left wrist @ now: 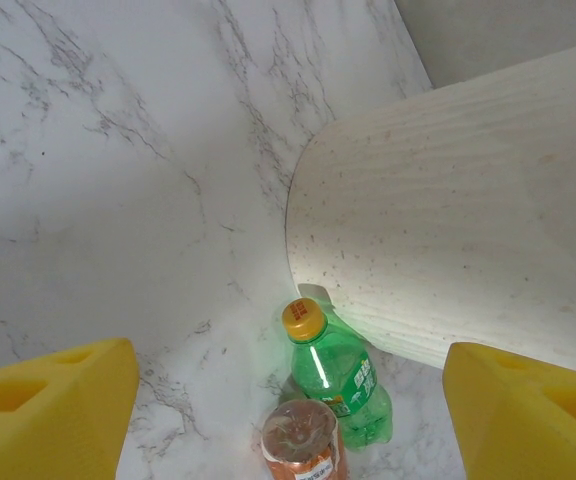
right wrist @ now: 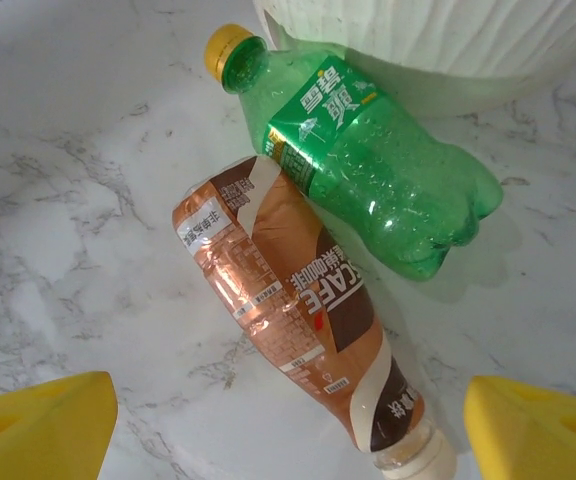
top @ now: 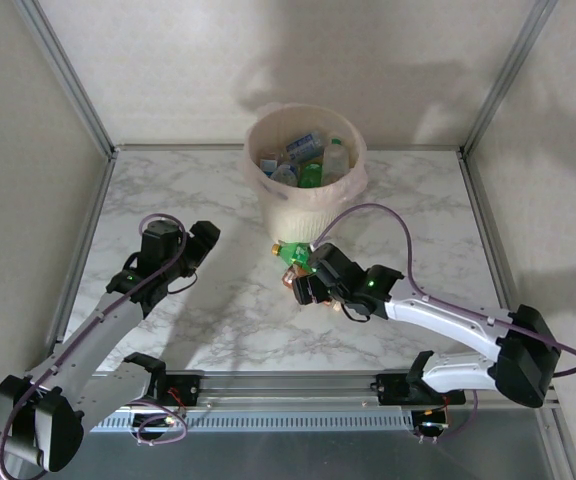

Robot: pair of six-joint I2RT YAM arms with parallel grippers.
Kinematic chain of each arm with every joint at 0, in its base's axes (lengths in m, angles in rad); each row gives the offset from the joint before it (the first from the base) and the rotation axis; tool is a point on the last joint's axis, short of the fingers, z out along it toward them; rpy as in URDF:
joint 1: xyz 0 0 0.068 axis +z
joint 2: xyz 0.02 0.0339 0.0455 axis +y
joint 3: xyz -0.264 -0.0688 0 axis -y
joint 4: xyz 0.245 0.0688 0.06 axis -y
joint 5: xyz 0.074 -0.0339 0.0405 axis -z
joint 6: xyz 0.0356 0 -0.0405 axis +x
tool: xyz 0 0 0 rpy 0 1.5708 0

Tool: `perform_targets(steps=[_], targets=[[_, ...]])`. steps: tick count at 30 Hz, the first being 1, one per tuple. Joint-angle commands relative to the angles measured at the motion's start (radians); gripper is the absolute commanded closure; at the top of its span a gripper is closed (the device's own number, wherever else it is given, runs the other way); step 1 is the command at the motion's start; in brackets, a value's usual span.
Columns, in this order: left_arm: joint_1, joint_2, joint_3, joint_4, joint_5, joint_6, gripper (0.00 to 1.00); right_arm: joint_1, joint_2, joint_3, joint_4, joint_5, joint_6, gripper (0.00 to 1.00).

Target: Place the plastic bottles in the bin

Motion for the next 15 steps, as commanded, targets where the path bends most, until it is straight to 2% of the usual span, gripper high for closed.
perform_targets(steps=[1, 15], targets=[[0.009, -0.006, -0.012, 0.016, 0.015, -0.013, 0.2, -0.013, 0.043, -0.019, 0.074, -0.022, 0.041, 0.1], [0.01, -0.004, -0.027, 0.026, 0.03, -0.018, 0.2, -0.044, 0.174, -0.065, 0.097, -0.049, 0.065, 0.09]])
